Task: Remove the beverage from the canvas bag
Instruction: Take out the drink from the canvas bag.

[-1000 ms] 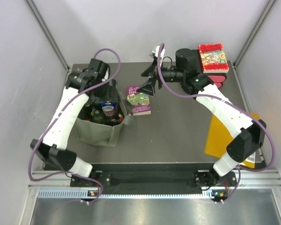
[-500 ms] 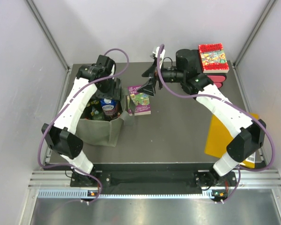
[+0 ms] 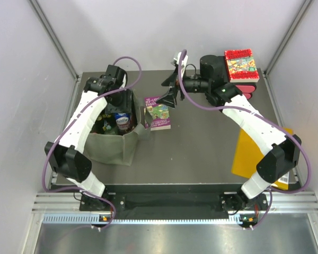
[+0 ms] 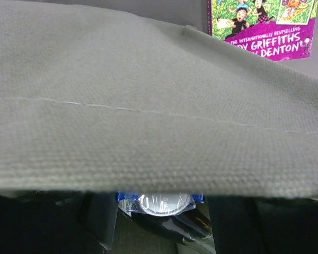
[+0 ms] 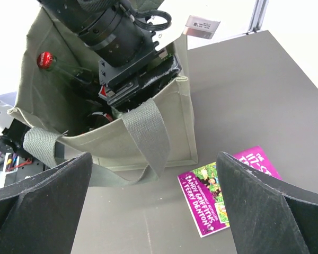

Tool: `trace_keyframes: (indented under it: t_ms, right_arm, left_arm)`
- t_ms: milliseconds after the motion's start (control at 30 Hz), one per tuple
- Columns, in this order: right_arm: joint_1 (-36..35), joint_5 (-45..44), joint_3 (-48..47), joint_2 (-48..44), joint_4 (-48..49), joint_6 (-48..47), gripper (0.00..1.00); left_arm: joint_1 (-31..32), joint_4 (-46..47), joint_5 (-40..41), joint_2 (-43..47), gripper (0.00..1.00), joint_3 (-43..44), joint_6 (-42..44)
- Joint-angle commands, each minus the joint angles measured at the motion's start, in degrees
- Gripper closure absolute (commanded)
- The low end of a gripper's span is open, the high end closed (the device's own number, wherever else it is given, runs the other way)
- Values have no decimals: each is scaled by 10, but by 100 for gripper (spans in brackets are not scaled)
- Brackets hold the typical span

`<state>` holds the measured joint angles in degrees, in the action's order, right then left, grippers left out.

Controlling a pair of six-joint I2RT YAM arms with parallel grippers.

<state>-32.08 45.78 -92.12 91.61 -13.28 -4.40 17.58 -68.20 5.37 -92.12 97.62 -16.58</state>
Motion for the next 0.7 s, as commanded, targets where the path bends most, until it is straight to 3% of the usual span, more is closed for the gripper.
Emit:
trace_keyframes:
  t_ms: [0, 267, 433, 667]
  right_arm:
    - [6, 7, -3, -13, 11, -11, 0]
    - [-3, 36, -32, -4, -2, -18, 0]
    - [-35, 44, -78, 23, -10, -31, 0]
    - [-105, 22, -234, 109, -14, -17, 0]
  left_arm:
    - [-8, 25, 33, 25, 100, 93, -14]
    - [-8, -80, 43, -2, 100, 336, -15]
    - [-8, -114, 14, 14, 100, 356, -39]
    - [-8, -106, -11, 68, 100, 362, -72]
